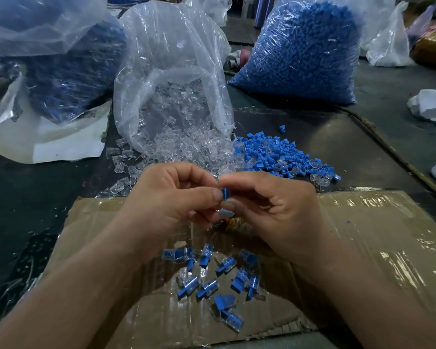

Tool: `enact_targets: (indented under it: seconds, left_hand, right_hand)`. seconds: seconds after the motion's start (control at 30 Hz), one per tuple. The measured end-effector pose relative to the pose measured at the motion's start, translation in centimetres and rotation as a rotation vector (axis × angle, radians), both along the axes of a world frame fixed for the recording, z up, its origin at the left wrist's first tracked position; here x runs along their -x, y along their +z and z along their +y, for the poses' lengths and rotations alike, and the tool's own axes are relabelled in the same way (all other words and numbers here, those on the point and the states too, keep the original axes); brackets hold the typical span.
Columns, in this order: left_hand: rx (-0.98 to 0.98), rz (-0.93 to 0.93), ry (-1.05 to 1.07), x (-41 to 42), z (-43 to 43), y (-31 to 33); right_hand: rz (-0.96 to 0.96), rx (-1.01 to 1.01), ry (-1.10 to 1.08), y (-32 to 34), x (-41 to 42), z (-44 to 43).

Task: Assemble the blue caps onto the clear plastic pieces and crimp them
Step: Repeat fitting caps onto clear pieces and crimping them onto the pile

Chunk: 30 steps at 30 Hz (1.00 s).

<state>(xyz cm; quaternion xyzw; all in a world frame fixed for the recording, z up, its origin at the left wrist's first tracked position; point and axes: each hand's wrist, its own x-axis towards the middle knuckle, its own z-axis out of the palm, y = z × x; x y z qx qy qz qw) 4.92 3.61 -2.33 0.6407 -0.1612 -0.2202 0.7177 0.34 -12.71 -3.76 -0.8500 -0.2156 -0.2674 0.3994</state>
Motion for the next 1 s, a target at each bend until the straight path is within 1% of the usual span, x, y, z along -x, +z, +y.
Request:
enact_targets:
  seconds: [0.43, 0.57, 0.67, 0.73, 0.83, 0.93, 1.0]
  left_hand:
    - [-0.009, -0.033, 0.01, 0.0, 0.0, -0.2]
    - [-0.017, -0.043, 0.004, 0.0, 0.1, -0.2]
    - [-0.024, -0.049, 0.004, 0.0, 0.0, -0.3]
    - [-0.024, -0.042, 0.023, -0.1, 0.1, -0.4]
    - [0.008, -0.005, 0.086, -0.4, 0.2, -0.4]
    - [0.025, -0.001, 0.125, -0.4, 0.2, -0.3]
    - [0.028, -0.001, 0.151, -0.5, 0.2, -0.4]
  right_hand:
    - [-0.013, -0.057, 0.046, -0.2, -0.2, 0.0]
    - [0.003, -0.043, 0.032, -0.1, -0.1, 0.0]
    - [0.037, 0.04, 0.009, 0.4, 0.0, 0.0]
    - [0.157, 0.077, -0.036, 1.1, 0.1, -0.5]
    - [0.437, 0.11, -0.133, 2.4, 0.4, -2.4]
    - [0.693, 0.278, -0.198, 3.3, 0.6, -4.7]
    - [0.816, 0.419, -0.165, 3.6, 0.8, -5.4]
